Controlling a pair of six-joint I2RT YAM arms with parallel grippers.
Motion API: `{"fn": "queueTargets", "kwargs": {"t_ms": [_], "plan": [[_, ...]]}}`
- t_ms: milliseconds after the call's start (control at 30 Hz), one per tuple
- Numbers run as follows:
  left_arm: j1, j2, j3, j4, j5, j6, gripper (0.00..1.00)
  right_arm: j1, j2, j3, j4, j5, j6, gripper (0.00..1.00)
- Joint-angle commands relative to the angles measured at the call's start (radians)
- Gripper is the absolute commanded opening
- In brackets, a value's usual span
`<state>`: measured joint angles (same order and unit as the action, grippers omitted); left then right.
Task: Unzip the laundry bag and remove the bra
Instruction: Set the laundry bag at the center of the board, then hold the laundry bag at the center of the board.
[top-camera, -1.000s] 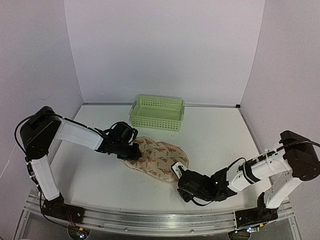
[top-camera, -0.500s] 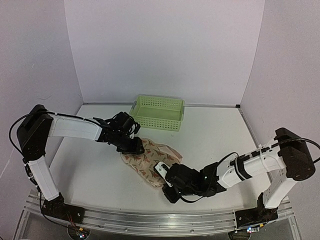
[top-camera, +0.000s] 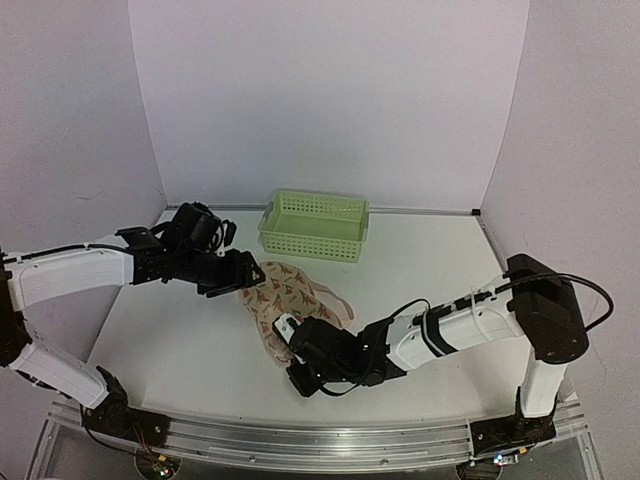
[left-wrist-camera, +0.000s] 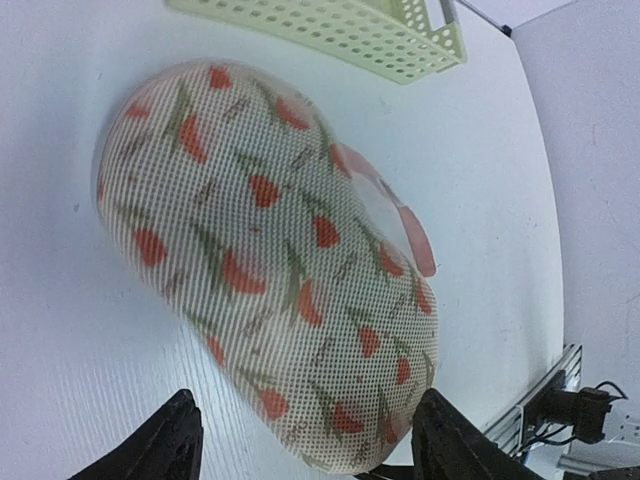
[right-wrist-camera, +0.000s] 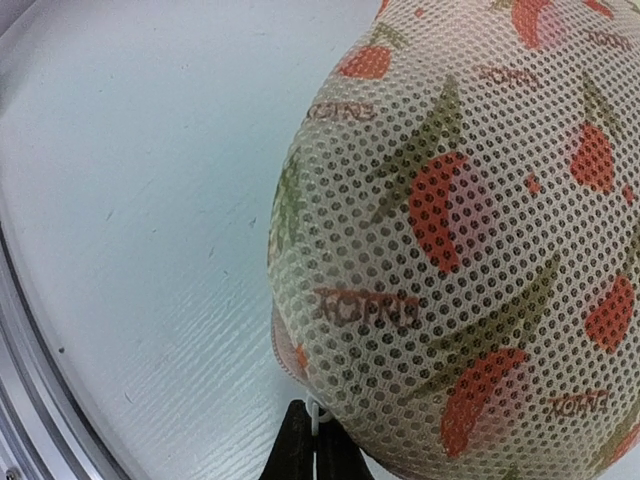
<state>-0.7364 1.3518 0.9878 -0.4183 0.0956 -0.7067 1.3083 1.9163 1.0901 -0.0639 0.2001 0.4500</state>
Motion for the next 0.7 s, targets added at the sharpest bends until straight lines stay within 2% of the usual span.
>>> {"fn": "queueTargets", "kwargs": {"t_ms": [0,167,333,533,667], "plan": [[0.002,-0.111,-0.182,0.068,0.029,-0.21,0.75,-0.01,0.025,0.073,0.015,0.034,0.014,0.0],[0.008,-0.157,-0.347,0.283,0.132,-0.387,0.77,-0.011,0.035,0.084,0.016,0.04,0.012,0.0],[0.008,-0.063,-0.426,0.52,0.252,-0.486,0.76,-0.011,0.035,0.078,0.022,0.04,0.015,0.0],[0.008,0.044,-0.372,0.577,0.293,-0.483,0.73,-0.011,0.036,0.067,0.037,0.029,0.016,0.0],[0.008,0.114,-0.348,0.597,0.327,-0.481,0.65,-0.012,0.035,0.068,0.045,0.025,0.013,0.0]]}}
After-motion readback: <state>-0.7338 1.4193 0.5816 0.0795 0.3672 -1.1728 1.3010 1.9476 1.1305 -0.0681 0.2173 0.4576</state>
